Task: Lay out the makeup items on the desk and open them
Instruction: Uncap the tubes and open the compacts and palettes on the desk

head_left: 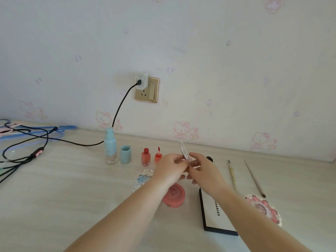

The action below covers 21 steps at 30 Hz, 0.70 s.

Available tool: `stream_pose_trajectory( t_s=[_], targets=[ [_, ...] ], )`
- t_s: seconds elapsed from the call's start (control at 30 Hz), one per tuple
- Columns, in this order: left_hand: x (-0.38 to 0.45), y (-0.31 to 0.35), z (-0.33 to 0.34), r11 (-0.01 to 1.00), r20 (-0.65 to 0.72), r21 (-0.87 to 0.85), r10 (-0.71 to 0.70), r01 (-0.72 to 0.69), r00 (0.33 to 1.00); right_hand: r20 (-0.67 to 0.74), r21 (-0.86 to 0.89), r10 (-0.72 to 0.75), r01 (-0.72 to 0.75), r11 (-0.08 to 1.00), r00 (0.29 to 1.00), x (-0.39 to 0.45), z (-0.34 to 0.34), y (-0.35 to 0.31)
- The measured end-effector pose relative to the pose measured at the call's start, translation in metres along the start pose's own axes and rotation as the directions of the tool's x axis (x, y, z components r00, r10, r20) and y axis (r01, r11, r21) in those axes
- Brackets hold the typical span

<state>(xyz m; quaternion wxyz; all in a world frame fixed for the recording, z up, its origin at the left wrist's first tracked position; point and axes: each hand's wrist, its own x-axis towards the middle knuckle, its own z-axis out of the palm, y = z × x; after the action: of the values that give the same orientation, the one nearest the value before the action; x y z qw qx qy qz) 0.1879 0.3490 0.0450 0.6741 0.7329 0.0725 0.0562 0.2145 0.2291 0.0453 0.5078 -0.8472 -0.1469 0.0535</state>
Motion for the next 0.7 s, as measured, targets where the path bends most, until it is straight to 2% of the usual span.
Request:
stream_pose_trajectory(
  t_s=[0.1,0.2,0.27,0.33,0.4,0.47,0.57,0.63,0.7],
  targets=[
    [-0.016,0.007,0.0,0.996,-0.053,-0.03,0.084,-0.086,0.995,-0.001,0.138,-0.012,0.012,0.99,1.0,-0.02,-0.002,-0.007],
    [-0.032,0.013,-0.007,0.975,-0.112,0.004,0.22,-0.221,0.969,0.04,0.055,-0.044,0.041,0.998,0.998,-0.033,-0.008,-0.014],
    [-0.044,0.02,-0.018,0.931,-0.111,0.126,0.357,-0.343,0.928,0.03,0.051,-0.079,0.077,0.996,0.996,-0.041,-0.014,-0.025],
    [-0.056,0.025,-0.036,0.824,-0.057,0.329,0.506,-0.462,0.861,0.009,0.107,-0.095,0.093,0.99,0.995,-0.047,-0.022,-0.043],
    [-0.065,0.028,-0.055,0.67,0.032,0.497,0.62,-0.551,0.784,0.039,0.152,-0.067,0.06,0.987,0.997,-0.054,-0.026,-0.064],
    [-0.075,0.03,-0.073,0.523,0.119,0.605,0.686,-0.6,0.718,0.11,0.121,-0.031,0.018,0.992,0.993,-0.061,-0.026,-0.083],
    [-0.09,0.034,-0.095,0.255,0.207,0.743,0.791,-0.618,0.575,0.251,0.046,-0.006,-0.006,0.999,0.968,-0.073,-0.015,-0.101],
    [-0.099,0.035,-0.11,0.179,0.234,0.769,0.814,-0.614,0.531,0.309,-0.006,-0.009,0.011,1.0,0.951,-0.078,-0.005,-0.108],
    [-0.106,0.036,-0.12,0.143,0.271,0.775,0.805,-0.615,0.528,0.305,-0.051,-0.051,0.069,0.996,0.951,-0.078,0.002,-0.109]
  ],
)
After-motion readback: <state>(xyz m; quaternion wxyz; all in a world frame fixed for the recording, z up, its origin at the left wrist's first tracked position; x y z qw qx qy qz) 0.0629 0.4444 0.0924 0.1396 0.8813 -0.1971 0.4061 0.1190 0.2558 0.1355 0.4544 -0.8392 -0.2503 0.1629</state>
